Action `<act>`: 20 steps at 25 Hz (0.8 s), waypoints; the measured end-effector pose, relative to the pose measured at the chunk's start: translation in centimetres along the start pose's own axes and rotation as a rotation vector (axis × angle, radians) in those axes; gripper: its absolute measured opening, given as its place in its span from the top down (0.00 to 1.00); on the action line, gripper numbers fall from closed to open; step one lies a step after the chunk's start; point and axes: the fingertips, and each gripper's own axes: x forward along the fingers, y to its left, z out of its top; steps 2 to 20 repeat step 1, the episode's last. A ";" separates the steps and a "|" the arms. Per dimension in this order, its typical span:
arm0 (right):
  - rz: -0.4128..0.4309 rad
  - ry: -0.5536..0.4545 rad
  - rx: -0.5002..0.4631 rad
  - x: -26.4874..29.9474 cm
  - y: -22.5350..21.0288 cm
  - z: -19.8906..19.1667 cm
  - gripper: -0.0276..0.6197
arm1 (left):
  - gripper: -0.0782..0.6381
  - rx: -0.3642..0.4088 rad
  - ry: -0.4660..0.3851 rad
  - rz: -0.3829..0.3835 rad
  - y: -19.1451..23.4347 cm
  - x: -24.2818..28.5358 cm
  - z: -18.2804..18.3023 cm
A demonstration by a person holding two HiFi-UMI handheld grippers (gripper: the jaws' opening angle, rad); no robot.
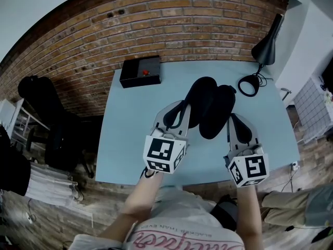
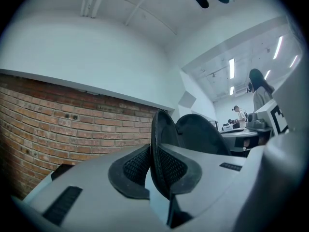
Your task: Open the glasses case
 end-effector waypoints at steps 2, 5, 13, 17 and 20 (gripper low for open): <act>0.000 0.000 0.001 -0.1 0.0 0.0 0.93 | 0.84 0.000 0.000 0.001 0.0 0.0 0.0; 0.000 0.000 0.001 -0.1 0.0 0.0 0.93 | 0.84 0.000 0.000 0.001 0.0 0.0 0.0; 0.000 0.000 0.001 -0.1 0.0 0.0 0.93 | 0.84 0.000 0.000 0.001 0.0 0.0 0.0; 0.000 0.000 0.001 -0.1 0.0 0.0 0.93 | 0.84 0.000 0.000 0.001 0.0 0.0 0.0; 0.000 0.000 0.001 -0.1 0.0 0.0 0.93 | 0.84 0.000 0.000 0.001 0.0 0.0 0.0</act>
